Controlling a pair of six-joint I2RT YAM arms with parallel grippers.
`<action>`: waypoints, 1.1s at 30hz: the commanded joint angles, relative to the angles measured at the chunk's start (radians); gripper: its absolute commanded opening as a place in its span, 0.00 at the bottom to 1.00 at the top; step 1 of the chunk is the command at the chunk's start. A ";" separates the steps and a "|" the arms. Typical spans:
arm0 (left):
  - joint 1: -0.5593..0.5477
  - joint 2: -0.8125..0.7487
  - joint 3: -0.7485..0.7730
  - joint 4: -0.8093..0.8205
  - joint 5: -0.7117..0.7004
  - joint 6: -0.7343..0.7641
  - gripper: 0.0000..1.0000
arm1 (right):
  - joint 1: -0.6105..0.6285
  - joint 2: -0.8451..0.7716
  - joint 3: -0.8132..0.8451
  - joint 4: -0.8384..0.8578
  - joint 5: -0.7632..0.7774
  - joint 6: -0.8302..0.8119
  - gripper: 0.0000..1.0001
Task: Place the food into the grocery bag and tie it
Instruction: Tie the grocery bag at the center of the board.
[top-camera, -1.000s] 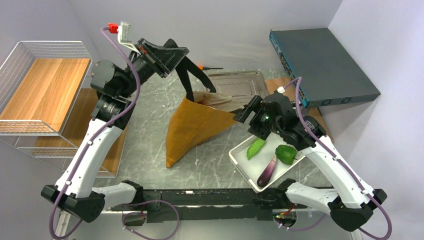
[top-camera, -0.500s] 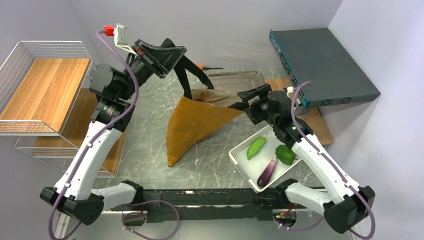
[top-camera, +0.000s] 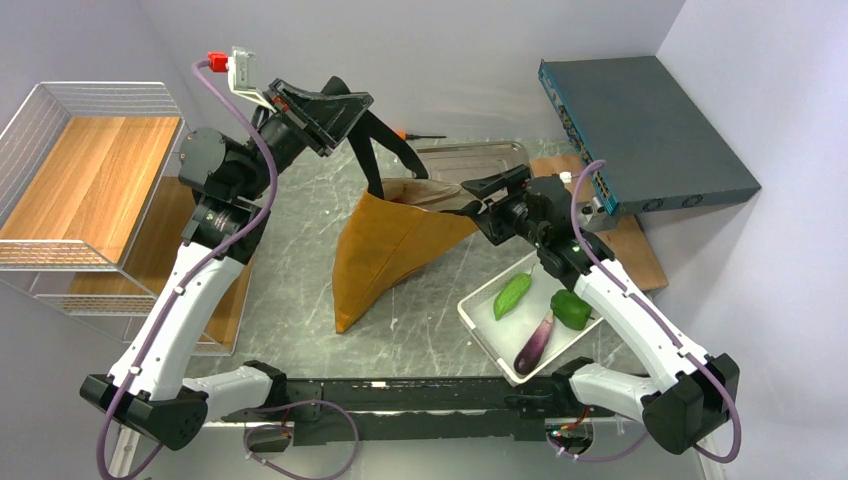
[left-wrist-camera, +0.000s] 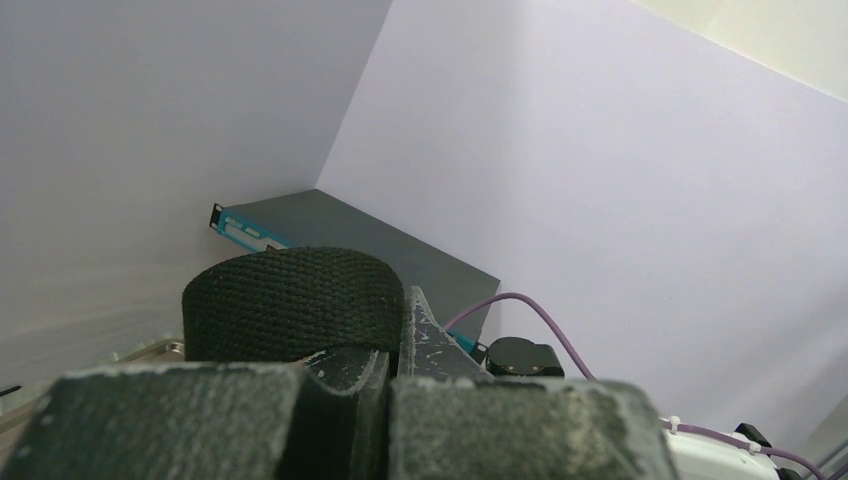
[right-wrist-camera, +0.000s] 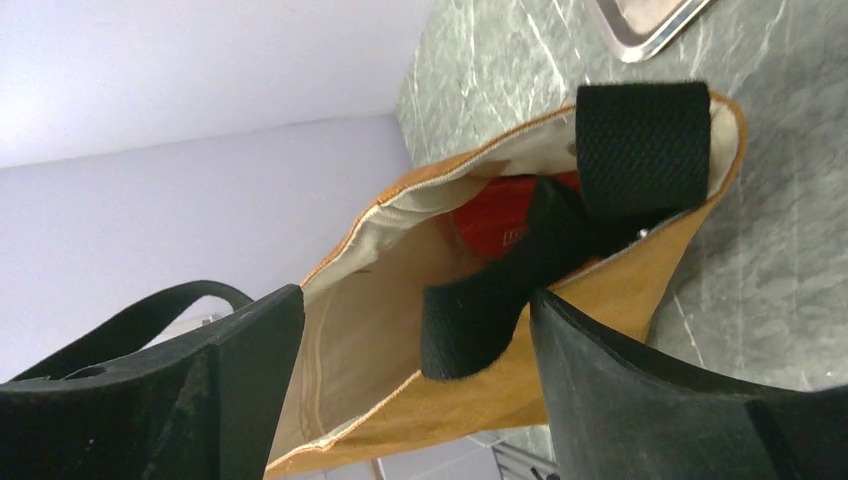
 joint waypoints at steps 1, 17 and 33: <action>0.001 -0.029 0.057 0.145 -0.036 0.003 0.00 | 0.037 0.019 0.033 -0.008 -0.075 0.054 0.84; 0.001 -0.024 0.055 0.154 -0.027 -0.003 0.00 | 0.038 -0.033 -0.010 0.033 0.049 0.076 0.84; 0.000 -0.046 0.038 0.160 -0.039 -0.007 0.00 | 0.009 0.099 0.028 0.240 0.007 0.076 0.84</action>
